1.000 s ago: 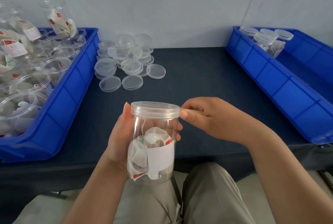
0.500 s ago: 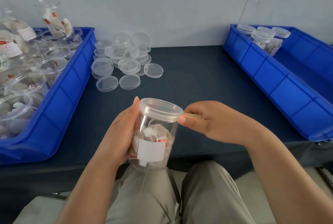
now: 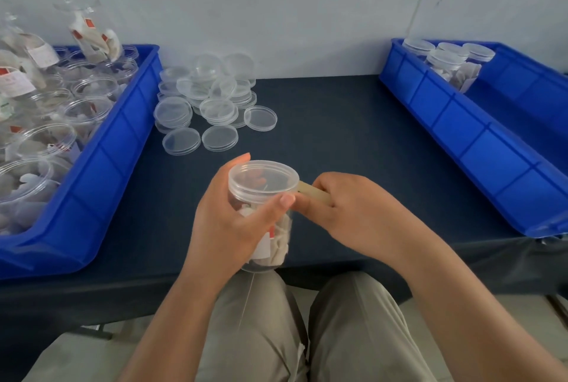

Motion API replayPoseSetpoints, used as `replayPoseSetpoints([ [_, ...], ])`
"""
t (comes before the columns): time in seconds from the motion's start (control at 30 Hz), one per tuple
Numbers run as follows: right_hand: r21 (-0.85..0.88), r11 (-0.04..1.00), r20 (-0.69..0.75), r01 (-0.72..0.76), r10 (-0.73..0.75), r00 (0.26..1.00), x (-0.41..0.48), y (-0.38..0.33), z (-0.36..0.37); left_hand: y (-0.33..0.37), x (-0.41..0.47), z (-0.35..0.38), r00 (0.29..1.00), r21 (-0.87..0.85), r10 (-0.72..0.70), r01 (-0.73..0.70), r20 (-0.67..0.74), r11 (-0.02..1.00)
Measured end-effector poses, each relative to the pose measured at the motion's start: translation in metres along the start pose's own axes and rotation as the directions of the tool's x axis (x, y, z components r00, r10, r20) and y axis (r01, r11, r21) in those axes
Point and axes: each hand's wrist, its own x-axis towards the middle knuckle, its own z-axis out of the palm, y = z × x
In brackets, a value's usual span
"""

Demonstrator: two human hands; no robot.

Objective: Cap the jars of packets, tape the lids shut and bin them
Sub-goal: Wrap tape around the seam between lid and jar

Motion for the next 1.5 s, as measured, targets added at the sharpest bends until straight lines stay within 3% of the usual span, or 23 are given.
replayPoseSetpoints([
  [0.1, 0.004, 1.0, -0.026, 0.002, -0.002, 1.0, -0.001, -0.002, 0.001, -0.002, -0.001, -0.001, 1.0, -0.058, -0.01, 0.008, -0.025, 0.998],
  [0.23, -0.04, 0.999, -0.047, 0.024, -0.026, 0.999, -0.004, 0.0, -0.003, 0.0, 0.006, -0.009, 0.994, -0.29, -0.107, 0.102, -0.001, 0.951],
  [0.47, 0.047, 0.988, -0.027, 0.147, -0.146, 0.989, -0.008, 0.012, -0.013, -0.006, 0.007, -0.024, 0.95, -0.499, -0.268, 0.311, 0.157, 0.809],
  [0.57, 0.035, 0.981, -0.042, 0.191, -0.189, 0.981, -0.01, 0.015, -0.016, -0.008, 0.003, -0.027, 0.932, -0.572, -0.28, 0.363, 0.231, 0.735],
  [0.7, 0.04, 0.976, -0.024, 0.215, -0.214, 0.977, -0.01, 0.018, -0.018, -0.011, 0.002, -0.03, 0.91, -0.563, -0.251, 0.402, 0.329, 0.722],
  [0.9, 0.145, 0.951, -0.069, 0.274, -0.266, 0.961, -0.01, 0.013, -0.013, -0.008, 0.005, -0.025, 0.892, -0.644, -0.179, 0.427, 0.415, 0.635],
  [1.07, 0.06, 0.953, -0.096, 0.296, -0.289, 0.952, -0.009, 0.009, -0.015, -0.01, 0.008, -0.02, 0.907, -0.631, -0.13, 0.375, 0.4, 0.679],
  [1.23, -0.008, 0.957, -0.146, 0.291, -0.289, 0.946, -0.009, 0.01, -0.011, -0.015, 0.01, -0.02, 0.949, -0.521, -0.094, 0.246, 0.3, 0.818],
  [1.37, -0.027, 0.961, -0.171, 0.276, -0.277, 0.945, -0.008, 0.01, -0.002, -0.009, 0.011, -0.016, 0.977, -0.304, -0.014, 0.08, 0.215, 0.949],
  [1.5, 0.039, 0.957, -0.12, 0.286, -0.28, 0.953, -0.006, 0.013, -0.001, -0.005, 0.013, -0.007, 0.999, -0.174, -0.018, 0.025, 0.037, 0.984],
])
